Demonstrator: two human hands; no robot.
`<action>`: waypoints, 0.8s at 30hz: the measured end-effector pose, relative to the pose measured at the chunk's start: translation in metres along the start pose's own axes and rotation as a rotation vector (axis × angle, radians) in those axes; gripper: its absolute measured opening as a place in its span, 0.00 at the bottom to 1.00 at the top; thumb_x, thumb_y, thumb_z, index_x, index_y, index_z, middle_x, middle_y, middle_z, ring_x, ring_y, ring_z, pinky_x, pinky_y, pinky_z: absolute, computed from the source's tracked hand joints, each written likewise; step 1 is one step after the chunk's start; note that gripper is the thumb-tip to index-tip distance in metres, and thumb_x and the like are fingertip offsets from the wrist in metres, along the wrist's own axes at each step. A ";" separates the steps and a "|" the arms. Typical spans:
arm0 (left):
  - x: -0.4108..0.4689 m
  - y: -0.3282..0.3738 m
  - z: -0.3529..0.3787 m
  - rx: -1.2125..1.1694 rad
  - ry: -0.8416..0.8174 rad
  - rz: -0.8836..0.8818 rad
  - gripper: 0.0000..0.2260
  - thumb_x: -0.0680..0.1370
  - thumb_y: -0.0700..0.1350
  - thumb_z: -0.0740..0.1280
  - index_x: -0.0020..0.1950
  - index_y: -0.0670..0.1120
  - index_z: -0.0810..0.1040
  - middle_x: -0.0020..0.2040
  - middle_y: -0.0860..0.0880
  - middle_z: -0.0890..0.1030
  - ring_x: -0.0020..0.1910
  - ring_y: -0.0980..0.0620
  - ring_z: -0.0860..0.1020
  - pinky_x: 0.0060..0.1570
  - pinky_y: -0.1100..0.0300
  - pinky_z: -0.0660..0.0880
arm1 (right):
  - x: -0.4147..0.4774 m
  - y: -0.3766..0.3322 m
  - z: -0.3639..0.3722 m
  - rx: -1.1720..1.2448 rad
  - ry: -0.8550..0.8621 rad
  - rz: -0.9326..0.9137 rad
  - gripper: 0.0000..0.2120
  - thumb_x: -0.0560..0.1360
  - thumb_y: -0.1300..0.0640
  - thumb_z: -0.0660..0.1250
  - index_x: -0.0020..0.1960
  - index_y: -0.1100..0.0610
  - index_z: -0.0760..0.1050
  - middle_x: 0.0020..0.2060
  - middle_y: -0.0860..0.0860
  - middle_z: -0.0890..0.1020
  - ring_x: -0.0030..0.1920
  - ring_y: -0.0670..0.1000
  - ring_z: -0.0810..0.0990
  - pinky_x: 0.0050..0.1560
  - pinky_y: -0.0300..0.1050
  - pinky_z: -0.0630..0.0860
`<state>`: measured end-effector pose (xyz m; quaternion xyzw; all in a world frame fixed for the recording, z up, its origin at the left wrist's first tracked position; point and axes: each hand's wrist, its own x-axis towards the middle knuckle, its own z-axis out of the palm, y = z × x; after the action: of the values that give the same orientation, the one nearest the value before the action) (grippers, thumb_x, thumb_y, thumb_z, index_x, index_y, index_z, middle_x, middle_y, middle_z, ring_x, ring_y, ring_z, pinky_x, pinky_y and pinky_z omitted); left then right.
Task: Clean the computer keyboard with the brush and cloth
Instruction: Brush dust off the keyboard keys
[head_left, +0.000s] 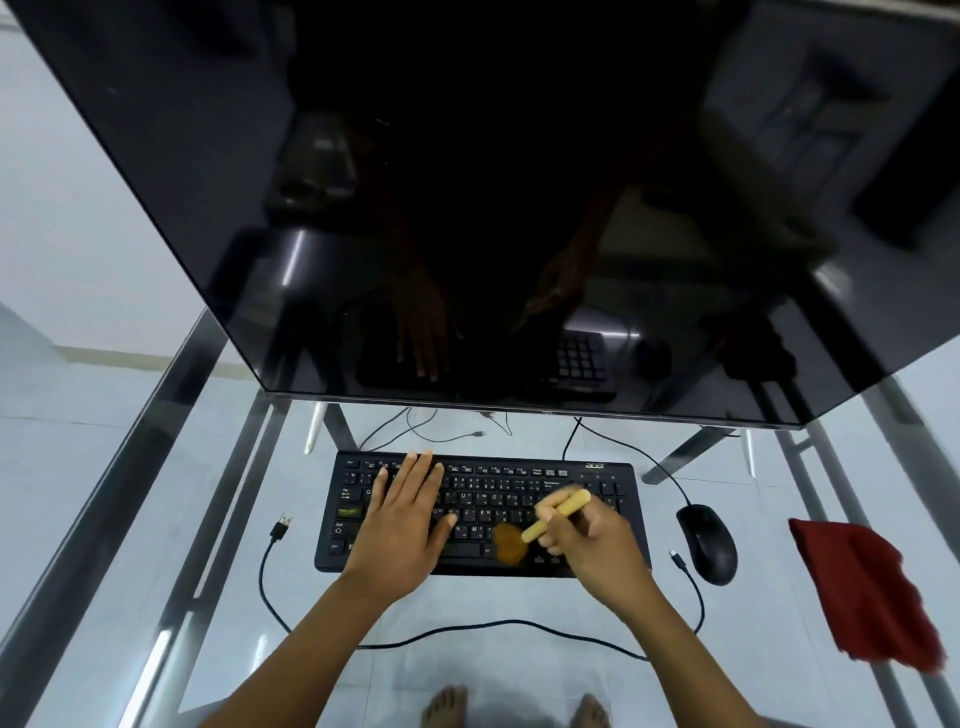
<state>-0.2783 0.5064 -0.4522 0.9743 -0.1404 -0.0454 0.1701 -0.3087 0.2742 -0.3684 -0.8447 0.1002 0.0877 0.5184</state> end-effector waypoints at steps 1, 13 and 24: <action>0.000 -0.001 0.000 -0.005 0.005 0.006 0.32 0.78 0.62 0.43 0.78 0.47 0.55 0.79 0.50 0.52 0.78 0.54 0.43 0.75 0.52 0.38 | 0.004 0.003 -0.001 -0.031 0.078 -0.043 0.07 0.78 0.60 0.65 0.45 0.50 0.78 0.37 0.46 0.85 0.39 0.45 0.82 0.42 0.35 0.78; -0.002 0.000 -0.004 -0.034 0.025 0.029 0.37 0.76 0.67 0.49 0.79 0.47 0.55 0.79 0.51 0.50 0.77 0.55 0.42 0.74 0.55 0.36 | 0.034 -0.026 0.023 0.109 0.081 -0.050 0.06 0.79 0.60 0.63 0.46 0.53 0.78 0.41 0.49 0.84 0.42 0.45 0.83 0.46 0.35 0.78; -0.002 0.000 0.000 -0.029 0.068 0.031 0.42 0.73 0.70 0.56 0.78 0.43 0.56 0.78 0.48 0.57 0.77 0.54 0.49 0.74 0.54 0.39 | 0.040 -0.035 0.043 0.161 -0.241 0.022 0.05 0.79 0.60 0.64 0.50 0.57 0.79 0.42 0.53 0.85 0.45 0.50 0.84 0.51 0.45 0.81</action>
<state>-0.2800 0.5066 -0.4518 0.9705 -0.1489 -0.0116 0.1894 -0.2627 0.3254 -0.3674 -0.7827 0.0529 0.1858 0.5916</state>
